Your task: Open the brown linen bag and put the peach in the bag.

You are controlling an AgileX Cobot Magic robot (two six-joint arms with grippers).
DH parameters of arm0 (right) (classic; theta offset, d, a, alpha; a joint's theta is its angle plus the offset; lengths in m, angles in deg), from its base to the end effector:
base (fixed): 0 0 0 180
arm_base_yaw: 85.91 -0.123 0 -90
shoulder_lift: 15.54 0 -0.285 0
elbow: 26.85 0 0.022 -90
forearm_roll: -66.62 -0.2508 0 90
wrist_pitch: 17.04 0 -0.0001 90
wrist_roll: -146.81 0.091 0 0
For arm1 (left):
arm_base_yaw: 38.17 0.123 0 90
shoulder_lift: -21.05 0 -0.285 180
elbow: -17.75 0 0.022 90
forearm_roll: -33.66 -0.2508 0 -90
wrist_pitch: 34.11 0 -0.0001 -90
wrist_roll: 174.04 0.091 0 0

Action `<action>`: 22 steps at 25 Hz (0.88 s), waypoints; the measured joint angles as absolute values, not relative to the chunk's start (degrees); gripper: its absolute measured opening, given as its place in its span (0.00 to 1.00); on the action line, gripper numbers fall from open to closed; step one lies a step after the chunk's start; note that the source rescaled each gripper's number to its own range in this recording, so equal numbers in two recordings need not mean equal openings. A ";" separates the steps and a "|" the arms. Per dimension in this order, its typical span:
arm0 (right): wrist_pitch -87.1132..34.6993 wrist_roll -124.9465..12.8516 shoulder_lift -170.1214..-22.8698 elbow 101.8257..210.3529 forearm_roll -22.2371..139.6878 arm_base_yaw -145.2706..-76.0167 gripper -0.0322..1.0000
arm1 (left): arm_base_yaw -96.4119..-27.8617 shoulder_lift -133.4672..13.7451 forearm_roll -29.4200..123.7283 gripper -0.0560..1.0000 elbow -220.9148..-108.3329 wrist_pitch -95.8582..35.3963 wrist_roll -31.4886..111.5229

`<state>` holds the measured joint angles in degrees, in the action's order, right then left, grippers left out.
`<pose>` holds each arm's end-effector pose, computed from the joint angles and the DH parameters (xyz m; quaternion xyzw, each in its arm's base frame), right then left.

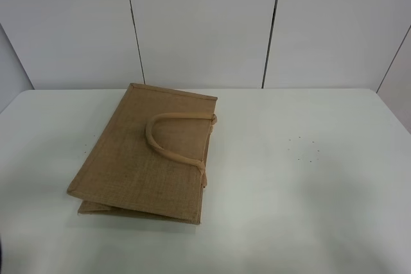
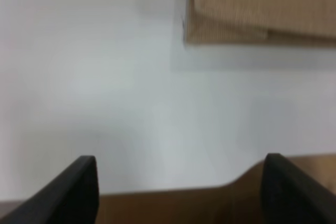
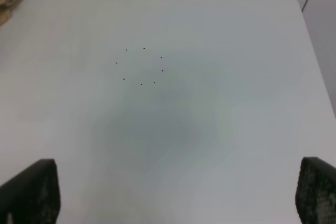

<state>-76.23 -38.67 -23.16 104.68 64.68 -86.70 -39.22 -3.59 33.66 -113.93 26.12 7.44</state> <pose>-0.0044 0.0026 0.2801 -0.0466 0.8433 -0.0050 0.5354 0.0406 -0.0007 0.2740 0.0203 0.9175 0.0015 0.3972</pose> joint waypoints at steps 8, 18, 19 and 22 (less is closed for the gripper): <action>-76.23 -38.67 -23.16 104.68 64.68 -86.70 1.00 | -39.22 8.70 33.66 0.90 -113.93 26.12 7.19; -76.23 -38.67 -23.16 104.68 64.68 -86.70 1.00 | -39.22 13.40 34.01 0.90 -113.74 26.23 5.96; -76.23 -38.67 -23.16 104.68 64.68 -86.70 1.00 | -39.22 13.40 34.01 0.90 -113.74 26.23 5.96; -76.23 -38.67 -23.16 104.68 64.68 -86.70 1.00 | -39.22 13.40 34.02 0.90 -113.74 26.23 5.96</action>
<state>-76.23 -38.67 -23.16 104.68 64.68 -86.70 -39.22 13.40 34.02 -113.74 26.23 5.96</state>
